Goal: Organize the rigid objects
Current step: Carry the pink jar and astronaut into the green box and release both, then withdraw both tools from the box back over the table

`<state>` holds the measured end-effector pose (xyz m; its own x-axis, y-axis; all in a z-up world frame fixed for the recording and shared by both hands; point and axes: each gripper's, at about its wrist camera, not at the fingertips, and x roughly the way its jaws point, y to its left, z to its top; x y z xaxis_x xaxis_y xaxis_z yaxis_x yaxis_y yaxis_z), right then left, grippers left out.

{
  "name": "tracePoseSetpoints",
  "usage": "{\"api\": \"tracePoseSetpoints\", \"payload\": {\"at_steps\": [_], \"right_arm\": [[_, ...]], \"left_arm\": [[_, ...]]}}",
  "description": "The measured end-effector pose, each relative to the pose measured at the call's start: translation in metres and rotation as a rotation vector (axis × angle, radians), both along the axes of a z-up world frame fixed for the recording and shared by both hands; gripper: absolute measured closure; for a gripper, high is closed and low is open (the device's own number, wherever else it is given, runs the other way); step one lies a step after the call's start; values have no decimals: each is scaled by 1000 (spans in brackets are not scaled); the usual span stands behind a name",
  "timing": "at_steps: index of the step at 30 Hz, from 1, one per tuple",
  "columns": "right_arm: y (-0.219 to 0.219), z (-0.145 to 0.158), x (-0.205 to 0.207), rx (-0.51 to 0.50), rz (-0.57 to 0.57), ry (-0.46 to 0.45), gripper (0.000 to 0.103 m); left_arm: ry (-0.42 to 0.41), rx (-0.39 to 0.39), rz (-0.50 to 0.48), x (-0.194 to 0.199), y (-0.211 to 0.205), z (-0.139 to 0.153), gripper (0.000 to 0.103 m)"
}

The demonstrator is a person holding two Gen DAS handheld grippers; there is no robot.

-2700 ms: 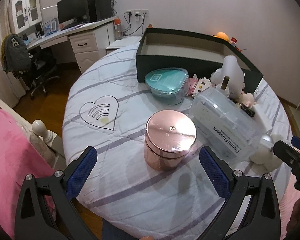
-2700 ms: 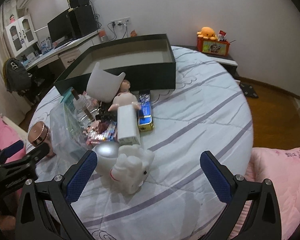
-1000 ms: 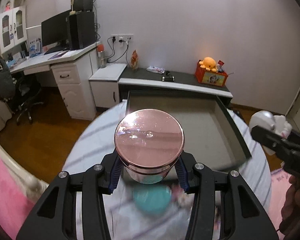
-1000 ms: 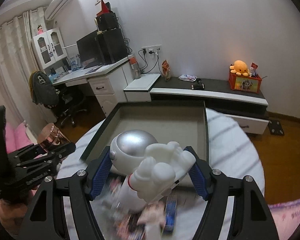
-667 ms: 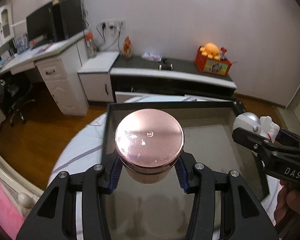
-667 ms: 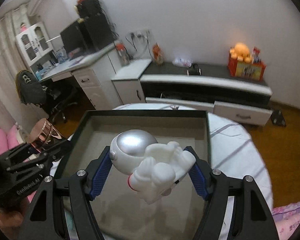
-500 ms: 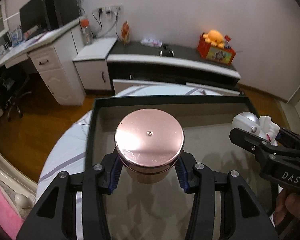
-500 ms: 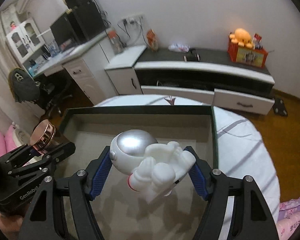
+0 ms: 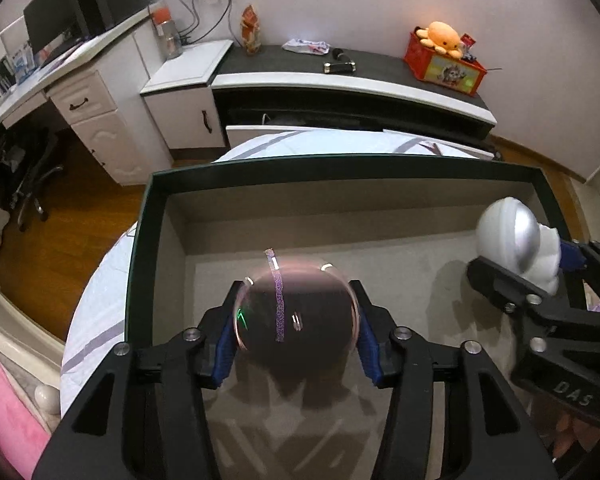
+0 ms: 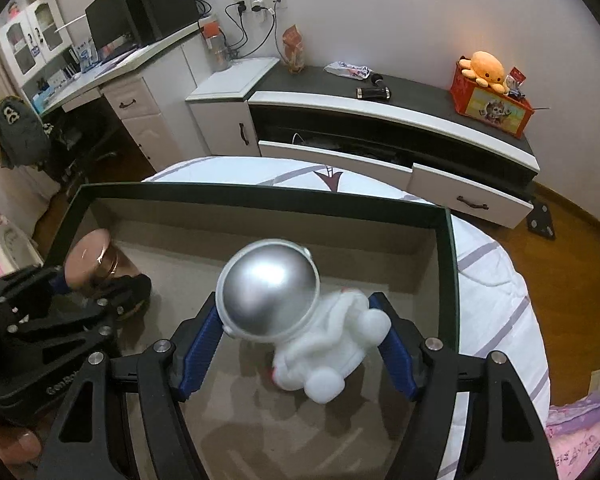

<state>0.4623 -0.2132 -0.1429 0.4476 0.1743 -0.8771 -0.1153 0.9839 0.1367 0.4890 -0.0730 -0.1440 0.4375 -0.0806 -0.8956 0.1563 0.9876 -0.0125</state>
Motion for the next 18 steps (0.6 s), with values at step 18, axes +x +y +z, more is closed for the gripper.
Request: {"api": "tracePoseSetpoints", "payload": {"at_steps": [18], "right_arm": [[-7,90,-63,61,-23,-155,0]], "left_arm": [[-280,-2,84,-96,46,118,5]]}}
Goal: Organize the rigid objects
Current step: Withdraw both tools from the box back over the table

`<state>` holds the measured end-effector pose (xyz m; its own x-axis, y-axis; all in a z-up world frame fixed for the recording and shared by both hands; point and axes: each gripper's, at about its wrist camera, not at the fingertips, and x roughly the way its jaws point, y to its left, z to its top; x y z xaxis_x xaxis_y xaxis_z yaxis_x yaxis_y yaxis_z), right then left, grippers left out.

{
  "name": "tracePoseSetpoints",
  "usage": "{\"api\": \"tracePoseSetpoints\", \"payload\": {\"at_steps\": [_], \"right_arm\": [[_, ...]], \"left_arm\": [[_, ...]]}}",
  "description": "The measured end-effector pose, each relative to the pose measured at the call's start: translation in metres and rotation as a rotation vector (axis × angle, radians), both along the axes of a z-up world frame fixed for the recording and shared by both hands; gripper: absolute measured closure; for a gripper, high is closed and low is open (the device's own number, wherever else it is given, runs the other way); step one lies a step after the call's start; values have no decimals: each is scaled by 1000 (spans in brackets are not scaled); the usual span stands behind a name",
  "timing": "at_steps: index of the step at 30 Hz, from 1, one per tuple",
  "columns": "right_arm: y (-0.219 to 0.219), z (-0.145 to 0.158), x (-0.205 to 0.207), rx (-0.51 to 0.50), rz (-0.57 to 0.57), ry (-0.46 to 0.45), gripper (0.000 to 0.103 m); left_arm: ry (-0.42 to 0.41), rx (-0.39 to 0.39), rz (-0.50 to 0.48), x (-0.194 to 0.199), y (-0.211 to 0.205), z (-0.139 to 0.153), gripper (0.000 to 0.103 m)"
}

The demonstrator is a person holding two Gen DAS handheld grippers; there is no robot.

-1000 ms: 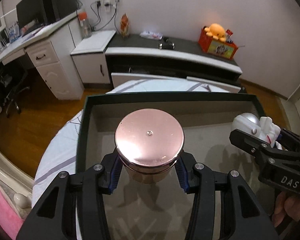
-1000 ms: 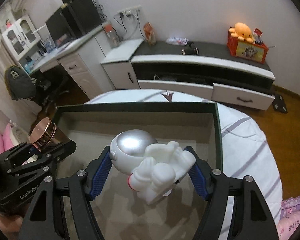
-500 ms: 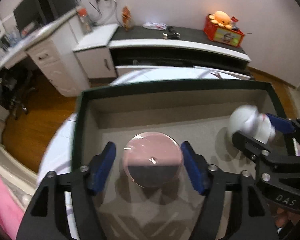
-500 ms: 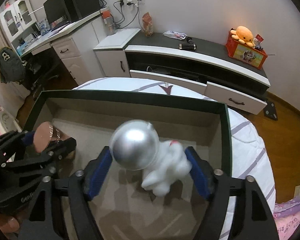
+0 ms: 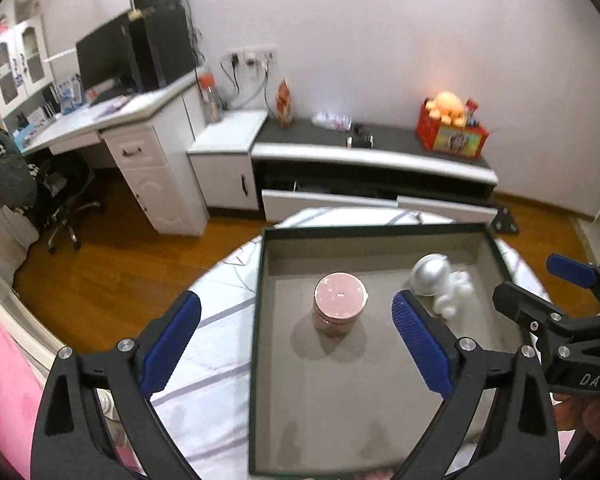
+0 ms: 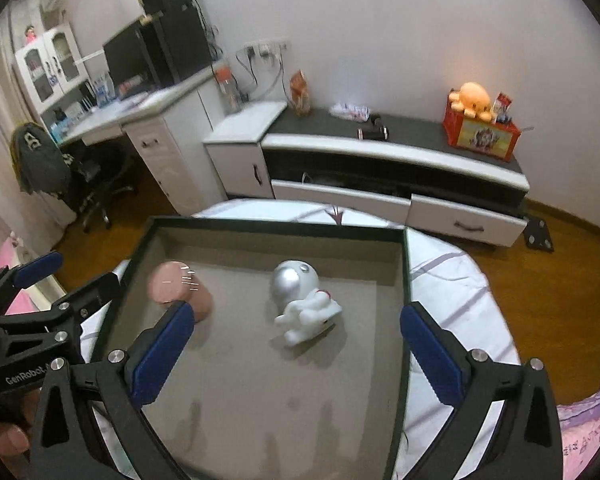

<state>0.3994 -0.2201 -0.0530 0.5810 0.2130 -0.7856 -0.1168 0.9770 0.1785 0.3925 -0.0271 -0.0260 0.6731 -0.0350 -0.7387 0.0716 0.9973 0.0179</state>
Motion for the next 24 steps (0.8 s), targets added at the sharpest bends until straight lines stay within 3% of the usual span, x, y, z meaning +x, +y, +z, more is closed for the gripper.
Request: {"api": "tracePoseSetpoints", "payload": {"at_steps": [7,11,19,24], "right_arm": [[6,64,-76,-5,3,-155,0],[9,83,-121,5,0,-225,0],[9,92,-201,2,-33,-322,0],[11,85,-237,-1,-53,-336,0]], "left_arm": [[-151,-27,10,-81,17,54,0],[-232,-36,30,-131,23,71,0],[-349,-66,93,-217,29,68,0],[-421,-34,110,-255,24,61,0]]}}
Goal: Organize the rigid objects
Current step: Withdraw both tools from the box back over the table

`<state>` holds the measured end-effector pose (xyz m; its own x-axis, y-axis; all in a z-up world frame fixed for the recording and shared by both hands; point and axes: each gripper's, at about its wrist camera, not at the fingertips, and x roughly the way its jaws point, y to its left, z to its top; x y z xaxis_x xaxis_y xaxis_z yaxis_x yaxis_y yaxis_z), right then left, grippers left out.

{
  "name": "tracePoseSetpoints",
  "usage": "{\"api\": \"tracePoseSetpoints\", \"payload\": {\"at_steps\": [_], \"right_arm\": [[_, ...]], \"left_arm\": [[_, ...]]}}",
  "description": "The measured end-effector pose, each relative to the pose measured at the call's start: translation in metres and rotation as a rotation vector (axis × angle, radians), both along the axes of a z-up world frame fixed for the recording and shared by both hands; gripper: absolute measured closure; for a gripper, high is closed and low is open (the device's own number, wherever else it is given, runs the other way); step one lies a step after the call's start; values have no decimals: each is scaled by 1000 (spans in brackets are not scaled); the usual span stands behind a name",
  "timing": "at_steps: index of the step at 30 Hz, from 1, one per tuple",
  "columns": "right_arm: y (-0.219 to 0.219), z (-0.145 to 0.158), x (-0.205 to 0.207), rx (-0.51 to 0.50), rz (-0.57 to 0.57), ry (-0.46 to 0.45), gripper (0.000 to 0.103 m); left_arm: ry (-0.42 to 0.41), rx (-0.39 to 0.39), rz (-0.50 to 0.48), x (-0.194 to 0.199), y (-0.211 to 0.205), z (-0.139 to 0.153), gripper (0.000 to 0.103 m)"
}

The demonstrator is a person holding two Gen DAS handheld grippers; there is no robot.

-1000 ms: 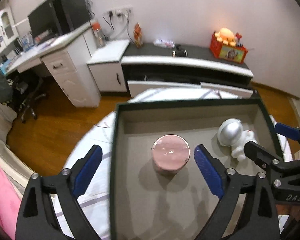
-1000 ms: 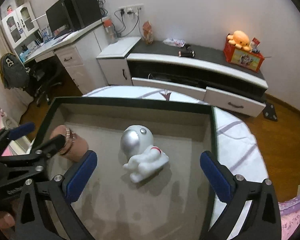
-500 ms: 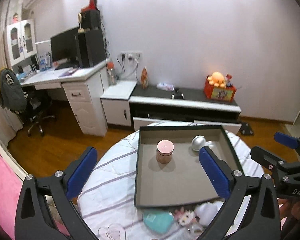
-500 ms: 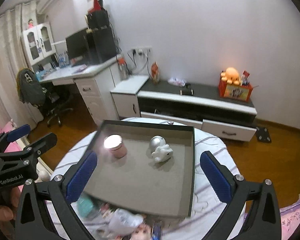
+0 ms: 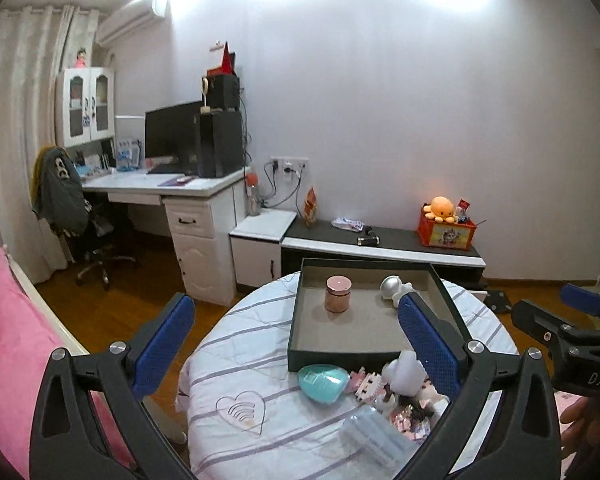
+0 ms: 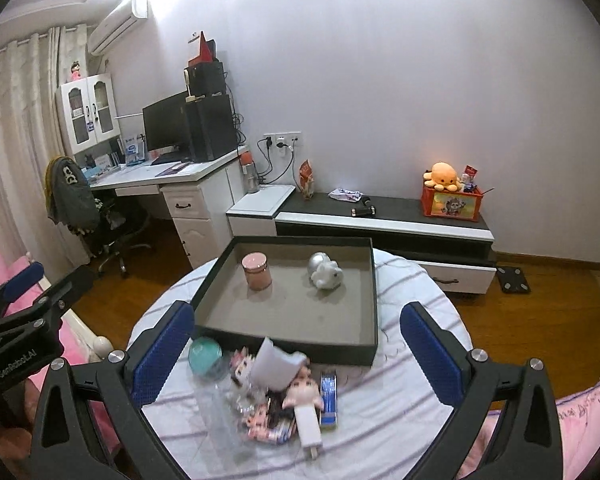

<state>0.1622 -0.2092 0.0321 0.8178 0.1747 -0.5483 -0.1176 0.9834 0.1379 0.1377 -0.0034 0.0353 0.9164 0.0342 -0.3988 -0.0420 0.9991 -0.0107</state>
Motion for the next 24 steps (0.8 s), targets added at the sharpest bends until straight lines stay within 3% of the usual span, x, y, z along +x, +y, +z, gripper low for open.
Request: {"api": "tracePoseSetpoints", "payload": {"at_steps": [11,19,24], "right_arm": [[2,-6,-46,-1,-20,-34,0],[-3,-23,-47,-2,-29,6,0],[-11,-52,-41,-15,-51,65,0]], "left_arm": [[34,-27,6,-34,6,-34,0],[83,-35,7,-35,9,-53,0],[159,-38,-15,-27,-2,-78,0]]}}
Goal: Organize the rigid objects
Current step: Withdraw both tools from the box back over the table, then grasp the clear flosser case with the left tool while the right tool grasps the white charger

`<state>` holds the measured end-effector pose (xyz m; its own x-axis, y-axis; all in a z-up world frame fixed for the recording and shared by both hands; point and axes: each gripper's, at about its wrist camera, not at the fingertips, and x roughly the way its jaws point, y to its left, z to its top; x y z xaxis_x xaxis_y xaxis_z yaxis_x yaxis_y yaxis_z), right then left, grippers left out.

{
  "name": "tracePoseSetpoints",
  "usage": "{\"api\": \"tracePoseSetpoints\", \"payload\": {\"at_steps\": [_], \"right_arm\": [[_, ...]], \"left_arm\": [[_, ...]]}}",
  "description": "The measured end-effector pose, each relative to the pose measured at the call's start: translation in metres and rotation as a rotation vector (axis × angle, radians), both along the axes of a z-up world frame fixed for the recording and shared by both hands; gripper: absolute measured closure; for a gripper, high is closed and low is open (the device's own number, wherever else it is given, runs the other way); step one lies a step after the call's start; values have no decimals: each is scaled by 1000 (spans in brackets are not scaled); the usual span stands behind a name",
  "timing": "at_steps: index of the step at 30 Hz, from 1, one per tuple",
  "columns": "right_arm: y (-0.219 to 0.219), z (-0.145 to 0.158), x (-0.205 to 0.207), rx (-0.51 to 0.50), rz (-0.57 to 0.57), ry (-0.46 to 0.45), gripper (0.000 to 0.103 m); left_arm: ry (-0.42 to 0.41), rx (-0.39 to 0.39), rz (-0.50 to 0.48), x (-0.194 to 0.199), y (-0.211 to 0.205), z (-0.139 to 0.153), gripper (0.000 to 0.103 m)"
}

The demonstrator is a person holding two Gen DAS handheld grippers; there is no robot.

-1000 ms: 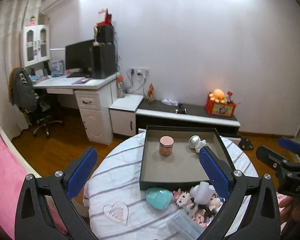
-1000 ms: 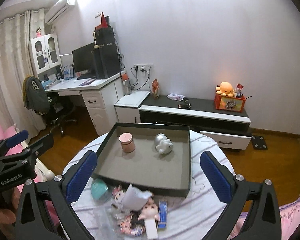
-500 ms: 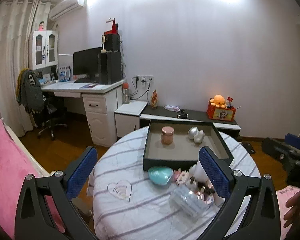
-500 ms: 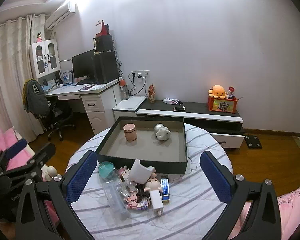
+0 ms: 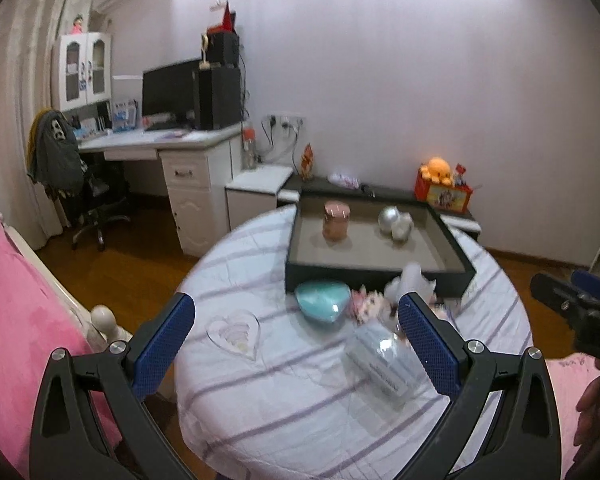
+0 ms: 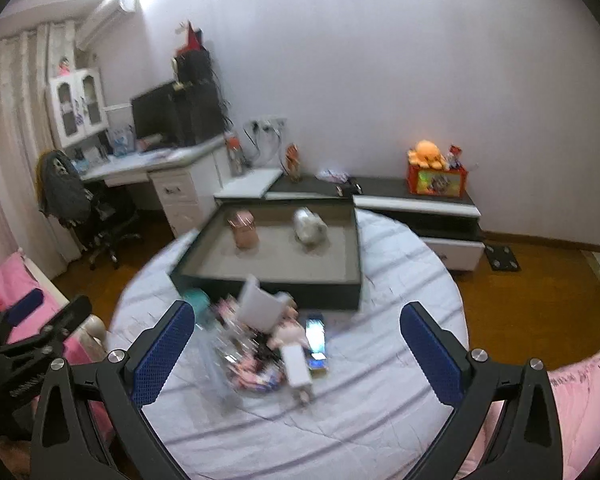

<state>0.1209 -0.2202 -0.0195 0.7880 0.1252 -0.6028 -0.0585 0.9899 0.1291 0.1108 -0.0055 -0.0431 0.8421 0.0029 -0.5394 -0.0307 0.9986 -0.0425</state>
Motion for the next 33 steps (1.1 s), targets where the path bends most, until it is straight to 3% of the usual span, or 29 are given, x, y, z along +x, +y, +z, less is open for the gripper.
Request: {"api": "tracePoseSetpoints", "payload": {"at_steps": [5,12,17,33], "right_arm": [[-10,-48,9,-26,-23,120,0],[-12,-84,22,-27,25,202,2],[-13,-102,31,-21,50,246,11],[-4,-132,49,16,136,292,32]], "left_arm": [[94,-20,-15,12,-18,-32,0],[179,-35,-9,28,-46,-62,0],[245,-77,18,41,-54,-80,0],[307,-208,55,64,-51,-93,2]]}}
